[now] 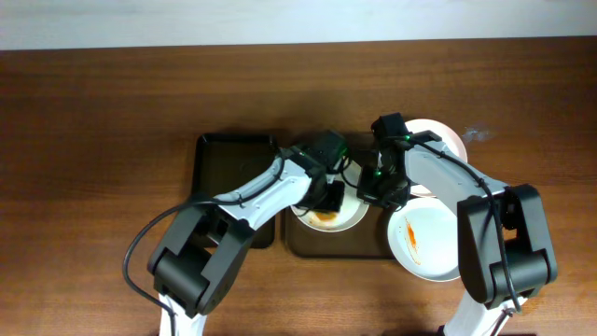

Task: Clean dirty plates on tray and stack at the side

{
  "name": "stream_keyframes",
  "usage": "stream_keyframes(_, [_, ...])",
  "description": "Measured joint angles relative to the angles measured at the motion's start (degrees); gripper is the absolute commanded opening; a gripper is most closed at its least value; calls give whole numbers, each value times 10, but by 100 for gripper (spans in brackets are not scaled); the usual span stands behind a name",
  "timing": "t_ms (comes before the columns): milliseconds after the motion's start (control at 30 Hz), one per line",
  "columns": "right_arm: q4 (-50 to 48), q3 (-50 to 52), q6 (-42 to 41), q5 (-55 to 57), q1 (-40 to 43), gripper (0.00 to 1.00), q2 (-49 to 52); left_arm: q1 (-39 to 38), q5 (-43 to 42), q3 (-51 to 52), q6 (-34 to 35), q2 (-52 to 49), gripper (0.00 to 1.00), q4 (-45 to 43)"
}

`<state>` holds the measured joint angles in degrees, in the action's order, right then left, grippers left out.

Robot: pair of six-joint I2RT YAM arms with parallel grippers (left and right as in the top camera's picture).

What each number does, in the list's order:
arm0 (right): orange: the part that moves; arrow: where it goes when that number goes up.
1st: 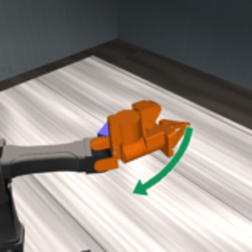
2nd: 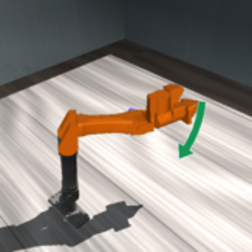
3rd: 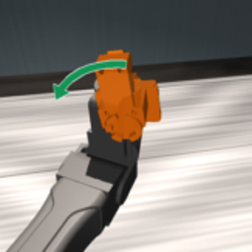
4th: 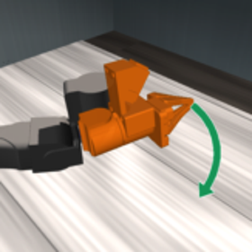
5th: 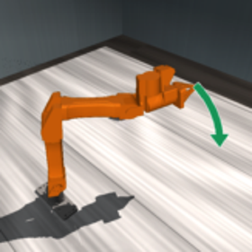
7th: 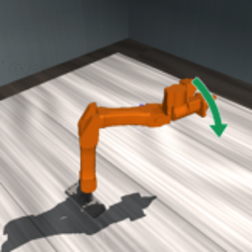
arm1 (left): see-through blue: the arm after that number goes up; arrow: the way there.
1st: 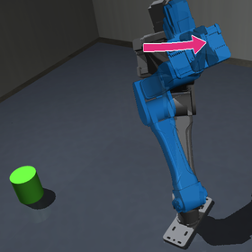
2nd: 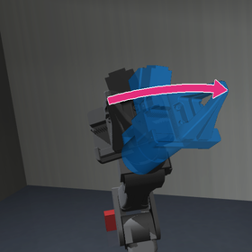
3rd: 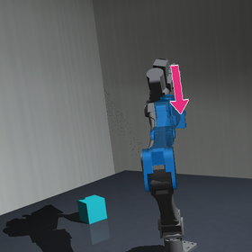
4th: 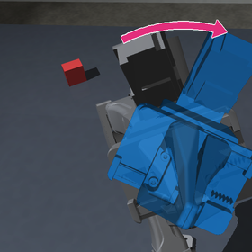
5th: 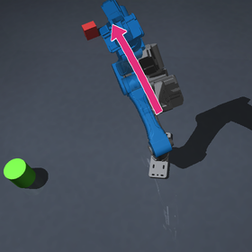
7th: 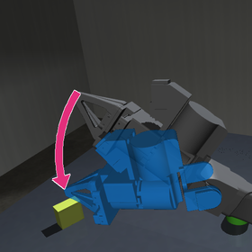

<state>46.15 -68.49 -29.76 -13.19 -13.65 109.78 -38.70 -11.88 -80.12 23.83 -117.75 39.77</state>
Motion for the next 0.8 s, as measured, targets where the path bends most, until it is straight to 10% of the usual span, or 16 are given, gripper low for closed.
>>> stream_keyframes(800, [-5, 13, 195, -165, 95, 4, 2, 50, 40, 4, 1, 4, 0, -70])
